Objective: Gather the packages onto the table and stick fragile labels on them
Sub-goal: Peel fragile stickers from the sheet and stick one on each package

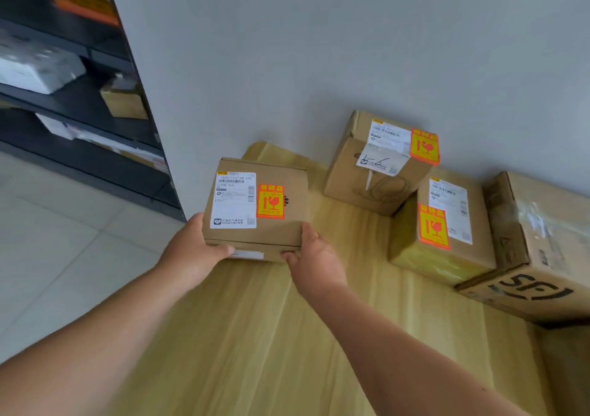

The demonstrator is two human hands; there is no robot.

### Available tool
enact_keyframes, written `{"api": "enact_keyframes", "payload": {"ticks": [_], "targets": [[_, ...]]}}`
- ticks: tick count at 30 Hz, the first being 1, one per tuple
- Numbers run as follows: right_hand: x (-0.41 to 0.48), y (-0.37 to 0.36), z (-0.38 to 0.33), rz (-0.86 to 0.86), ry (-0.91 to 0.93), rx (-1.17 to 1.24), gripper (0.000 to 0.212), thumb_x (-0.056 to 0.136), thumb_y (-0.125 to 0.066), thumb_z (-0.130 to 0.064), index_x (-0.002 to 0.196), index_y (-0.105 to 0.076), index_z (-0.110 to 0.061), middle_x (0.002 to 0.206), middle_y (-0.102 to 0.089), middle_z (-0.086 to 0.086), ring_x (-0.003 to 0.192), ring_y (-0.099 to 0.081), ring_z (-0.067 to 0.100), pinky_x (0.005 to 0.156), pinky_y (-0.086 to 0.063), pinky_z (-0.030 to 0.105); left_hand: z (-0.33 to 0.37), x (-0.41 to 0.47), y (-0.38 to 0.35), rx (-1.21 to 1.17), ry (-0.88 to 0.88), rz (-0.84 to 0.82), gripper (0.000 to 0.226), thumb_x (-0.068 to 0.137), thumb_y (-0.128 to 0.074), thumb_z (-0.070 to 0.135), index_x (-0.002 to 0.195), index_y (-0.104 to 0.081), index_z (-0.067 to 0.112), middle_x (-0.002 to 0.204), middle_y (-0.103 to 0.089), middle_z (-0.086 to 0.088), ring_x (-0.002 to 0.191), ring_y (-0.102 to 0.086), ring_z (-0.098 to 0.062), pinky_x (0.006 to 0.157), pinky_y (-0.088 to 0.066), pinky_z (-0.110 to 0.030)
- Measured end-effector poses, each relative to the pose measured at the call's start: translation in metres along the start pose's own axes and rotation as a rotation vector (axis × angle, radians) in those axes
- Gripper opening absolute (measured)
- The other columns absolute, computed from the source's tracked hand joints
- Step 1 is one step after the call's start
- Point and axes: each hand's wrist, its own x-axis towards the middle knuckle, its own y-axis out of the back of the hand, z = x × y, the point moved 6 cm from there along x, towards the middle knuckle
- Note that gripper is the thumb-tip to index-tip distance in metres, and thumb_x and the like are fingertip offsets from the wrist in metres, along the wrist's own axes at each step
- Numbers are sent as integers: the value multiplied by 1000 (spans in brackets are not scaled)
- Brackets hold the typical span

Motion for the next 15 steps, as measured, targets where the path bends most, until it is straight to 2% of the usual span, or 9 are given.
{"api": "enact_keyframes", "payload": {"ticks": [4,8,11,15], "targets": [[41,3,-6,23,7,-56,43,96,-52,-30,134,-37,-14,126,-52,6,110,-56,27,83,-45,33,21,54,3,-8,-85,-4,47,81,-67,15,122,-49,30,113,-62,11,101,-59,-14,86,-47,-33],[68,12,3,53,-10,-142,45,97,-48,-34,136,-36,-15,125,-52,6,109,-57,27,80,-45,33,43,91,-9,-25,-159,-30,52,84,-65,14,129,-45,28,113,-55,16,101,-55,-11,85,-43,-28],[78,17,7,47,-7,-183,49,97,-48,-37,138,-33,-15,125,-52,7,108,-57,27,79,-46,34,48,108,-14,-14,-191,-35,49,80,-69,16,122,-49,30,113,-61,12,102,-59,-13,87,-48,-32],[80,13,6,39,-8,-188,52,98,-46,-38,141,-28,-14,130,-49,9,111,-56,28,80,-46,34,45,115,-14,44,-207,-35,49,82,-68,22,126,-47,32,117,-59,12,105,-58,-14,90,-48,-36]]}}
